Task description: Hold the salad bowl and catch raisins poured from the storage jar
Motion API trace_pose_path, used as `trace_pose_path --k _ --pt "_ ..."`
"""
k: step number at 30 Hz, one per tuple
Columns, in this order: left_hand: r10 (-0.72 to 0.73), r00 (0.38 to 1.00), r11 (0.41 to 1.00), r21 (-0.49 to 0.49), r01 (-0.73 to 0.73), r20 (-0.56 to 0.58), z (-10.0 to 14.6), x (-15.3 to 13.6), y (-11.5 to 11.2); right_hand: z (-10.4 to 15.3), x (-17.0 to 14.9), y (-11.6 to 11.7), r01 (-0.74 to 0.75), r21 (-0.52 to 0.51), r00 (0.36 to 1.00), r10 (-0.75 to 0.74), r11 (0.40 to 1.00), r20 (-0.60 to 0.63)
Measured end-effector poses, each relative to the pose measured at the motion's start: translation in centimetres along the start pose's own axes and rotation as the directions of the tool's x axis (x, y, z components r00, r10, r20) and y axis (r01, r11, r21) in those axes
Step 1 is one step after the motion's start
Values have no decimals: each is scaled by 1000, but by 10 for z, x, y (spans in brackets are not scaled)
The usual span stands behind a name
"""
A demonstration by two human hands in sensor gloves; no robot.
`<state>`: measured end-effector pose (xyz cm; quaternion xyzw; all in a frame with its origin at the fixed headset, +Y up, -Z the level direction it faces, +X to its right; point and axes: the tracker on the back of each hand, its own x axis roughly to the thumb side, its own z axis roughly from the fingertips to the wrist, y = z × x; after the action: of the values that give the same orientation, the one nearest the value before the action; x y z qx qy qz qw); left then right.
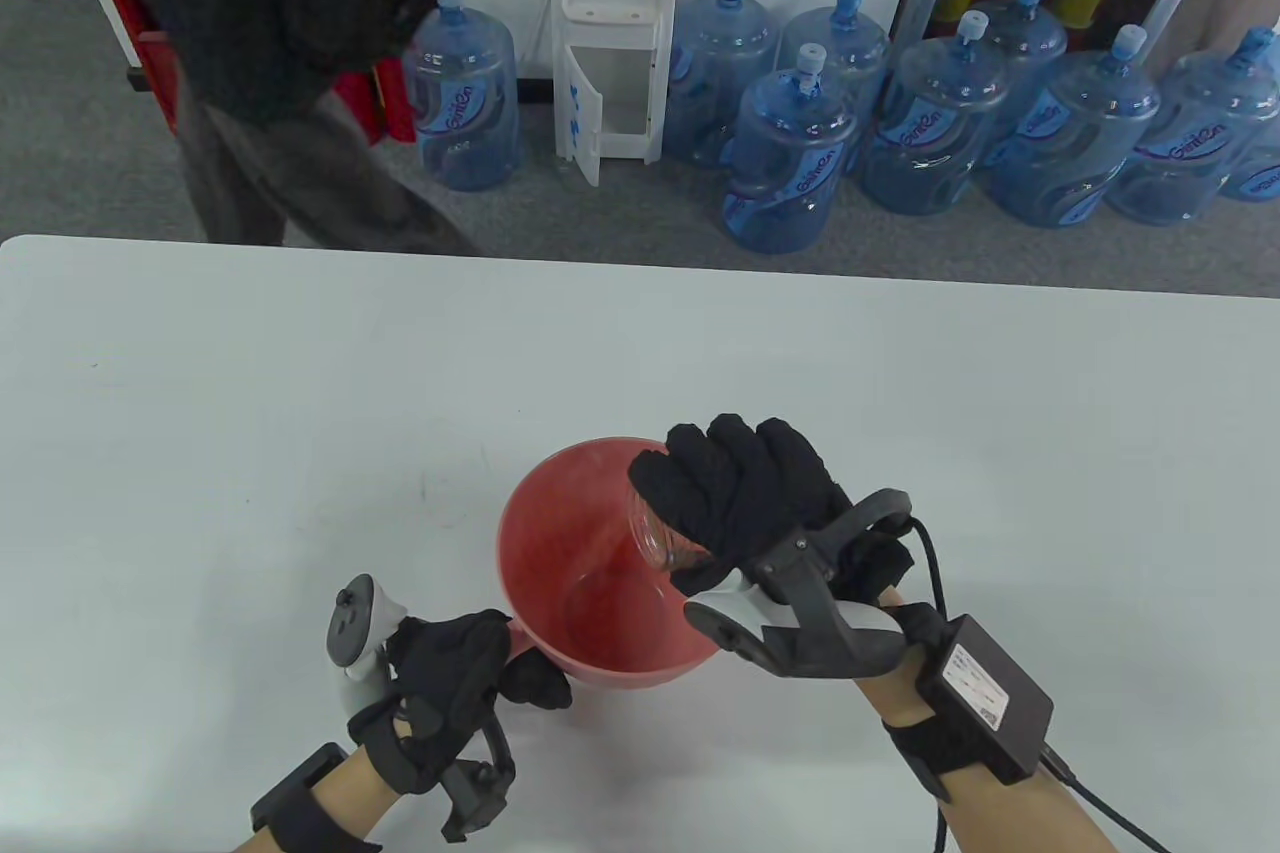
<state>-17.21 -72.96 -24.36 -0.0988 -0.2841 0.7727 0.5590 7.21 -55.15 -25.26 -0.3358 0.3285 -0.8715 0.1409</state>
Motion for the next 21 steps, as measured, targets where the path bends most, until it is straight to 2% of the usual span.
trace_pose_path --k 7,11,21 --pt "6 1000 1000 4 -6 -1 0 -1 0 -4 7 4 -73 29 996 71 997 55" --pt "9 1000 1000 4 -9 -5 1 -2 -1 -6 15 5 -153 25 983 150 988 103" --pt "8 1000 1000 2 -8 -3 1 -2 -1 -7 28 11 -239 5 959 235 971 157"
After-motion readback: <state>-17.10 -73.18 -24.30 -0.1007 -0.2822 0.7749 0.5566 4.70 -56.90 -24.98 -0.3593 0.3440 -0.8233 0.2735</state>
